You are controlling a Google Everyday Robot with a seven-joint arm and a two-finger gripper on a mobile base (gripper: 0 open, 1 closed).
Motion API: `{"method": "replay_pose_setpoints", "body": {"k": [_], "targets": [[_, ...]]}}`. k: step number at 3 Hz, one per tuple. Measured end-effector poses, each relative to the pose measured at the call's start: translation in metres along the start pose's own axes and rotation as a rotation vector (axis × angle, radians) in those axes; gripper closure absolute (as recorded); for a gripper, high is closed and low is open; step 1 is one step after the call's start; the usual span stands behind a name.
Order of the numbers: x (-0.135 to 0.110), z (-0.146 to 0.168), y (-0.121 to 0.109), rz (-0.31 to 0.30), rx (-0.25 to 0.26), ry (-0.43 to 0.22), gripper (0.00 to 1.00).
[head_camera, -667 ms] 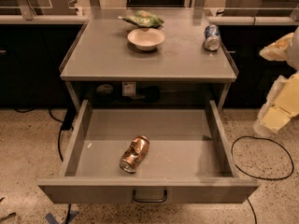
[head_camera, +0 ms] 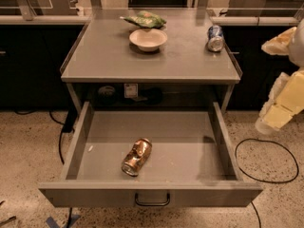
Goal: Pick orange can from top drawer and place on counter
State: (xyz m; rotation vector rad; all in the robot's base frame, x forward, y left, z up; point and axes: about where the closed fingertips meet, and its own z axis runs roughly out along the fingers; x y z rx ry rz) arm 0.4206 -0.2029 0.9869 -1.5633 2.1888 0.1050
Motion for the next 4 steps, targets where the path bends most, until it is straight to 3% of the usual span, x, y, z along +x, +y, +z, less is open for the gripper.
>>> {"method": "replay_pose_setpoints", "body": {"k": [1,2,4], "targets": [[-0.010,0.025,-0.005,-0.095,0.002,-0.023,0.00],[-0.020,0.056,-0.009,-0.158,-0.033,-0.057,0.00],[-0.048,0.135,-0.001,-0.250,-0.149,-0.135,0.00]]}}
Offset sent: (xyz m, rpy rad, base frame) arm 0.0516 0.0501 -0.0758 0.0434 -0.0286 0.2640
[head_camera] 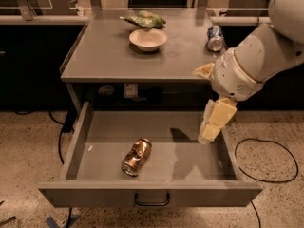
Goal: Pick orange can from top drawer and place on counter
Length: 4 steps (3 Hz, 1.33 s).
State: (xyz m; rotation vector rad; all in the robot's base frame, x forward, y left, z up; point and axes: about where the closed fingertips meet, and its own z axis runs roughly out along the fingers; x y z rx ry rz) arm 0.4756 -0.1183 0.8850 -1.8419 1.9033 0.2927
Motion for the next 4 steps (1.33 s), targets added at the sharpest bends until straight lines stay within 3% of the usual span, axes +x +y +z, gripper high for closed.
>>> {"method": "replay_pose_setpoints", "body": {"k": [1,2,4], "targets": [[-0.008,0.032,-0.002,-0.011,-0.039,-0.040,0.00],[-0.024,0.087,0.002,-0.033,-0.106,-0.097,0.00],[-0.023,0.101,-0.003,-0.051,-0.112,-0.116,0.00]]}}
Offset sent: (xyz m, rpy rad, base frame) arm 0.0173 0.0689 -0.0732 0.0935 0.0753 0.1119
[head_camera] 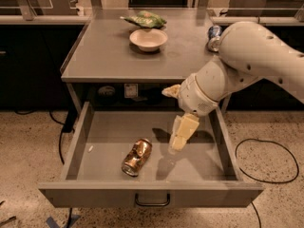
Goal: Pick orange can from top drawer and place on counter
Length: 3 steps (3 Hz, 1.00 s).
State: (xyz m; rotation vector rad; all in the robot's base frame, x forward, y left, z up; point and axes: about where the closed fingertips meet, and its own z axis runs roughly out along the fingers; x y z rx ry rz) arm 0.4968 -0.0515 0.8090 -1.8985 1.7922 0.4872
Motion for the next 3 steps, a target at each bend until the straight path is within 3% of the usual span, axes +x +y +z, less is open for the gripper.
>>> {"method": "replay_pose_setpoints", "body": {"k": [3], "targets": [[0.017,0.073,-0.034,-0.054,-0.072,-0.124,0.00]]}}
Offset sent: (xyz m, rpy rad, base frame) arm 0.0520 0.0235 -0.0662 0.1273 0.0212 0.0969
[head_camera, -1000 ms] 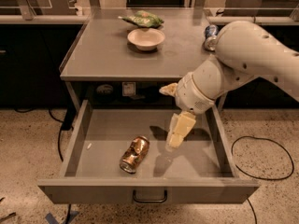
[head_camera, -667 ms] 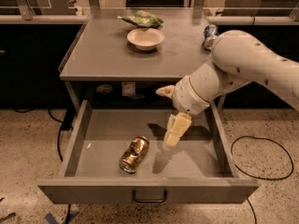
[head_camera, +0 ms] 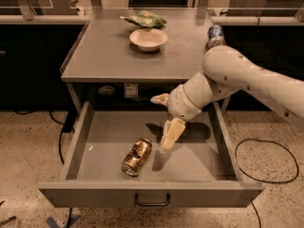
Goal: Pick orange can from top drawer and place on counter
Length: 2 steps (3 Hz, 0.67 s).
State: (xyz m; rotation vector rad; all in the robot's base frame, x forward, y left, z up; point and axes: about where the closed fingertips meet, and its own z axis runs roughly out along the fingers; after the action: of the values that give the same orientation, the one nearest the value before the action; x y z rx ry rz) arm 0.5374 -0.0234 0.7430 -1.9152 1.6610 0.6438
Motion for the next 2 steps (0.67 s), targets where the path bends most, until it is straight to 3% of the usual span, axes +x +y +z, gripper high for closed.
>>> {"method": "replay_pose_setpoints", "body": {"k": [2], "targets": [[-0.008,0.070,0.000,-0.034,-0.116,-0.073,0.00]]}}
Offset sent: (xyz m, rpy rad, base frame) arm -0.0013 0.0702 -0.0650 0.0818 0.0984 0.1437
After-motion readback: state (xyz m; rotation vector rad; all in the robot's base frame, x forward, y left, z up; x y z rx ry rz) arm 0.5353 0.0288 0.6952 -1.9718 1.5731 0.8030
